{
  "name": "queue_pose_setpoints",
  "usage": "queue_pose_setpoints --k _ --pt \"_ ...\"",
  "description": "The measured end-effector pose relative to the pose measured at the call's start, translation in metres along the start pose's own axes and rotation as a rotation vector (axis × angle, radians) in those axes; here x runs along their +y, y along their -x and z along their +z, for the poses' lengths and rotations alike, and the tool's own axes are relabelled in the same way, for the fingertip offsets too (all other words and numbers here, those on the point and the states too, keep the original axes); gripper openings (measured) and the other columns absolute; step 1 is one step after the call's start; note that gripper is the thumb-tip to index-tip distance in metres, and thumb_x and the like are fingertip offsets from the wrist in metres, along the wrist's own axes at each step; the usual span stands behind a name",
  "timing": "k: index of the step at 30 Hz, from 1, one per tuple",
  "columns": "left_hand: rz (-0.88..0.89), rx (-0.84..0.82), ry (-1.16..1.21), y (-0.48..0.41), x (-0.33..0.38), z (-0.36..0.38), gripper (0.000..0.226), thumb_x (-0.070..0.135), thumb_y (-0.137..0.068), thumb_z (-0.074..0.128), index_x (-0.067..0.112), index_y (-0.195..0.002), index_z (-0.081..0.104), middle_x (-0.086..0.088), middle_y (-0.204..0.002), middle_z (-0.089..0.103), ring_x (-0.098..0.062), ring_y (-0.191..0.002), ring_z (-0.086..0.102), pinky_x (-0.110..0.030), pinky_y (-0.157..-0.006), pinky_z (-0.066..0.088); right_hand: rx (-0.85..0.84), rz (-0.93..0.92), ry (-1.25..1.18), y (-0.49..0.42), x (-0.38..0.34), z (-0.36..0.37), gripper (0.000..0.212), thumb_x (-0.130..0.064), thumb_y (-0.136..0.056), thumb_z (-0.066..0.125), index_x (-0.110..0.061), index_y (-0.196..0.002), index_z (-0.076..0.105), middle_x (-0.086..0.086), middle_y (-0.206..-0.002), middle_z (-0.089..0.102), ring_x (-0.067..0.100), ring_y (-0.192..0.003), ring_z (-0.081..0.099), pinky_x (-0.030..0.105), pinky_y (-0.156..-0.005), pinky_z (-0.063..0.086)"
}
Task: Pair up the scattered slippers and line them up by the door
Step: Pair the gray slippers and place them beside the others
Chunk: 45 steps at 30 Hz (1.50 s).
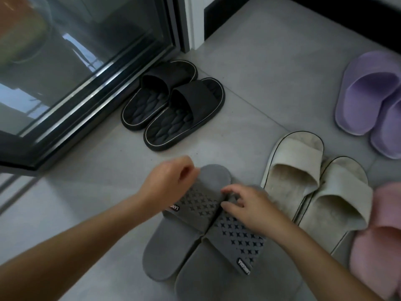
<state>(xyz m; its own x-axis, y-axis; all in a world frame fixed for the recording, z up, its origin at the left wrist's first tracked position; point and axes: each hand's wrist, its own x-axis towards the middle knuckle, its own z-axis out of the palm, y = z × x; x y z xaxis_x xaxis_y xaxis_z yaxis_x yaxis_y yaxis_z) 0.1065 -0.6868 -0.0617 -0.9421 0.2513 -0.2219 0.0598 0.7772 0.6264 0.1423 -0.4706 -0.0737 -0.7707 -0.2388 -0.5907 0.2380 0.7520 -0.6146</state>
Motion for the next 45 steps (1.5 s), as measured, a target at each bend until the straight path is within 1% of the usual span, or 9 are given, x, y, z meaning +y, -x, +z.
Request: queue_pose_setpoints --k 7,12,16,21,24,29,34,39,45 --pt "0.325 -0.085 -0.172 0.091 -0.015 0.028 0.028 0.031 -0.086 0.049 0.016 -0.062 0.049 -0.002 -0.056 0.055 -0.026 -0.048 0.052 -0.024 -0.042 0.042 -0.052 0.027 -0.051 -0.017 -0.002 0.004 0.02 -0.047 -0.089 0.054 -0.037 -0.106 0.06 -0.017 -0.102 0.058 0.004 -0.092 0.054 0.026 -0.076 0.043" --pt "-0.013 -0.351 -0.449 0.096 -0.024 0.064 0.061 0.07 -0.083 0.037 0.02 -0.118 0.04 -0.006 -0.113 0.063 -0.032 -0.099 0.061 -0.035 -0.071 0.046 -0.018 0.065 -0.123 -0.024 -0.003 0.013 0.013 -0.044 -0.089 0.055 -0.033 -0.084 0.06 -0.011 -0.091 0.063 0.005 -0.085 0.057 0.029 -0.073 0.046" --pt "0.357 -0.123 -0.475 0.069 -0.013 0.063 0.046 0.055 -0.08 0.047 0.027 -0.115 0.061 0.002 -0.109 0.069 -0.019 -0.095 0.066 -0.024 -0.077 0.052 0.021 0.061 -0.137 -0.026 -0.007 0.016 0.016 -0.042 -0.089 0.056 -0.029 -0.081 0.06 -0.007 -0.086 0.063 0.008 -0.081 0.058 0.029 -0.071 0.047" --pt "0.218 -0.142 -0.276 0.042 -0.014 0.055 0.055 0.045 -0.08 0.042 0.025 -0.131 0.044 -0.005 -0.131 0.056 -0.025 -0.113 0.055 -0.028 -0.091 0.046 0.057 0.012 -0.143 -0.05 -0.025 -0.005 0.016 -0.039 -0.09 0.055 -0.025 -0.083 0.057 -0.006 -0.083 0.06 0.01 -0.076 0.055 0.025 -0.062 0.041" --pt "0.113 -0.16 -0.306 0.001 -0.014 0.04 0.048 0.042 -0.08 0.045 0.016 -0.12 0.048 -0.013 -0.12 0.06 -0.032 -0.104 0.058 -0.031 -0.082 0.049 0.147 -0.02 -0.125 -0.077 -0.042 -0.03 0.014 -0.035 -0.09 0.056 -0.022 -0.089 0.059 -0.005 -0.086 0.061 0.014 -0.082 0.056 0.026 -0.064 0.04" --pt "0.146 -0.141 -0.29 -0.043 -0.001 0.039 0.021 0.033 -0.087 0.051 0.013 -0.08 0.053 -0.017 -0.086 0.065 -0.035 -0.079 0.062 -0.027 -0.06 0.035 0.279 0.001 -0.018 -0.094 -0.043 -0.062 0.048 -0.04 -0.09 0.054 -0.021 -0.133 0.046 0.005 -0.12 0.059 0.016 -0.093 0.051 0.027 -0.078 0.037" --pt "0.178 -0.104 -0.242 -0.058 0.015 0.059 0.028 0.037 -0.089 0.046 0.017 -0.07 0.039 -0.02 -0.08 0.063 -0.037 -0.073 0.059 -0.028 -0.059 0.033 0.479 0.053 0.086 -0.08 0.002 -0.092 0.04 -0.047 -0.092 0.047 -0.017 -0.116 0.057 0.006 -0.113 0.064 0.026 -0.104 0.059 0.032 -0.082 0.041" --pt "0.144 -0.14 -0.256 -0.07 0.019 0.065 0.033 0.039 -0.092 0.042 0.016 -0.069 0.038 -0.018 -0.082 0.063 -0.037 -0.076 0.06 -0.03 -0.061 0.036 0.478 0.055 0.132 -0.063 0.034 -0.101 0.034 -0.041 -0.097 0.039 -0.011 -0.093 0.055 0.002 -0.081 0.058 0.028 -0.084 0.056 0.029 -0.059 0.033" --pt "0.11 -0.166 -0.279 -0.09 0.025 0.062 0.03 0.039 -0.092 0.042 0.014 -0.075 0.043 -0.019 -0.089 0.063 -0.038 -0.081 0.059 -0.035 -0.063 0.041 0.661 0.027 0.525 -0.049 0.056 -0.089 0.033 -0.035 -0.095 0.043 -0.009 -0.109 0.059 0.013 -0.116 0.058 0.034 -0.109 0.05 0.039 -0.086 0.039"
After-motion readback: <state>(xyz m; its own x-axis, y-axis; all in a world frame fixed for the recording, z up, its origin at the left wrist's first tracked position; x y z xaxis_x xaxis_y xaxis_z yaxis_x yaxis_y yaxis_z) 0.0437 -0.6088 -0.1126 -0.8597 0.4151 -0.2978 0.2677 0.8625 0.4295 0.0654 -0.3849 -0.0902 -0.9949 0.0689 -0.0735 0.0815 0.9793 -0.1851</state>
